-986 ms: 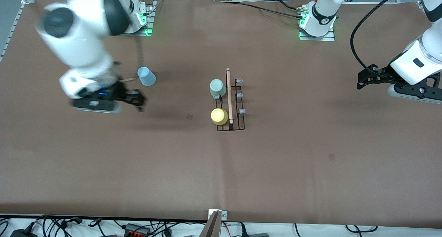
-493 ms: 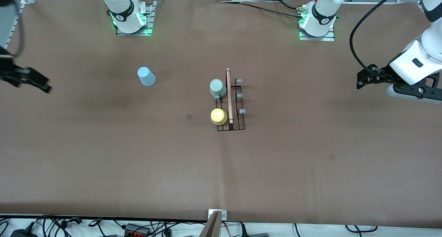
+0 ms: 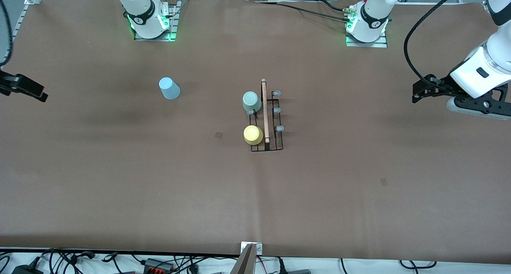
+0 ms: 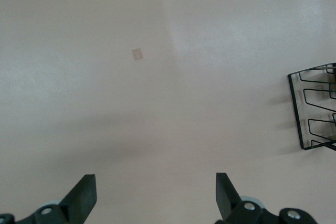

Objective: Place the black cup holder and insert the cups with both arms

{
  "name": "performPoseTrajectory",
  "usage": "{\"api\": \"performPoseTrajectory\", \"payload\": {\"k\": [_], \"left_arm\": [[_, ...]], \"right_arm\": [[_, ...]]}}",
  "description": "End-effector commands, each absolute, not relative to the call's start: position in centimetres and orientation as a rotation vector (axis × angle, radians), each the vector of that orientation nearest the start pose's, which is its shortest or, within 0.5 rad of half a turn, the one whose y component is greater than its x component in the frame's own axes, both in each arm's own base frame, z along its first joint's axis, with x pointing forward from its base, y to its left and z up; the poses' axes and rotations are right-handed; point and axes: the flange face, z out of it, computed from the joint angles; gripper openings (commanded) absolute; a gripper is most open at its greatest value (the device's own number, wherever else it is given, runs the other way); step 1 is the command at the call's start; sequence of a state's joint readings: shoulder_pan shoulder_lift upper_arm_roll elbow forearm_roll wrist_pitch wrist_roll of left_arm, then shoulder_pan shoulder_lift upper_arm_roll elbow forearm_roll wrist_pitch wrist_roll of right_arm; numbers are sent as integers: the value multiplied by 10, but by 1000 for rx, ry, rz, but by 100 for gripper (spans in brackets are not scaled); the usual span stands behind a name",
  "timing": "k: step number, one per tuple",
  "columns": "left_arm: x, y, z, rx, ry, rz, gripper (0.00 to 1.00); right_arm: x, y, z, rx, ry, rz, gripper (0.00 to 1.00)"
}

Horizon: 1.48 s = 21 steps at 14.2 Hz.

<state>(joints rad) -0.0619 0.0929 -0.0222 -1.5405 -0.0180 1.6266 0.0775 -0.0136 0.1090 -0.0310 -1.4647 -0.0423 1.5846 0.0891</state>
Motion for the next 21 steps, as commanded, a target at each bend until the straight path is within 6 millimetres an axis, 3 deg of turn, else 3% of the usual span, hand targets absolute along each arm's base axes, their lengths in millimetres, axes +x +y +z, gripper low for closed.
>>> {"api": "performPoseTrajectory", "payload": {"k": [1,8,21], "left_arm": [[584,-50,597,-3138,258,10,100],[580,-45,600,-3138,243,31,100],[572,-34,612,-3144,217,26,100]], "right_arm": [[584,-19,624,-3166,134,-15,100],[575,-17,632,-3159,123,-6,100],[568,-11,626,-3104,109,89,100]]}}
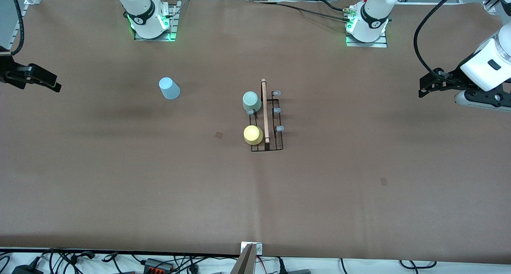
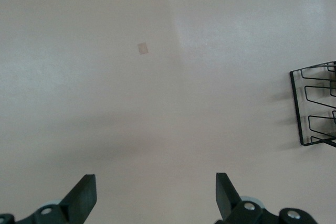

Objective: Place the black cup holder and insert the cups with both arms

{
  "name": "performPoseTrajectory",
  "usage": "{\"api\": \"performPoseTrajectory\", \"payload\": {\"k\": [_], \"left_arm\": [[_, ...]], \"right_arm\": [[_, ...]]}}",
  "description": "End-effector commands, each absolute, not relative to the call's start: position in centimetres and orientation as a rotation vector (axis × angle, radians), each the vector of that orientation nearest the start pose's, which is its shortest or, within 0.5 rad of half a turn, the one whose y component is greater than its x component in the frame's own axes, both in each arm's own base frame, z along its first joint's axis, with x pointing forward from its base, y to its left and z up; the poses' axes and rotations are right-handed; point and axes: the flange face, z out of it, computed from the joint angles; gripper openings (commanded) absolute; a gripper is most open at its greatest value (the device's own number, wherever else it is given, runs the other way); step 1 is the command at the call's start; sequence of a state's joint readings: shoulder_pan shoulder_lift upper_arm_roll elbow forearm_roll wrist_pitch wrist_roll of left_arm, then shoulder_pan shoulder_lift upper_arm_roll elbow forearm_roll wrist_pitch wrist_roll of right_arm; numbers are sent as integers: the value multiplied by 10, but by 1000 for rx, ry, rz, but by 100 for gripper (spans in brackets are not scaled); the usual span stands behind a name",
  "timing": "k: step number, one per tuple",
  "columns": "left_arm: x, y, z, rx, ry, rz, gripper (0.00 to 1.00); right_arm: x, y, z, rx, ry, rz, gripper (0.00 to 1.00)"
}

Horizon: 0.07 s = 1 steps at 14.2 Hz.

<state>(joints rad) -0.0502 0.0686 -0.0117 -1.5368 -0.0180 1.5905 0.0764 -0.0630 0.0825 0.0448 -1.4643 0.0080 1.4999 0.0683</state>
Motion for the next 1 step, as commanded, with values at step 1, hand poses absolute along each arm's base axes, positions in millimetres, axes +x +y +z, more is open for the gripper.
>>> {"api": "performPoseTrajectory", "payload": {"k": [1], "left_arm": [[571,-34,612,-3147,215,34,100]], "right_arm": [[568,-11,626,-3106,109,91,100]]}}
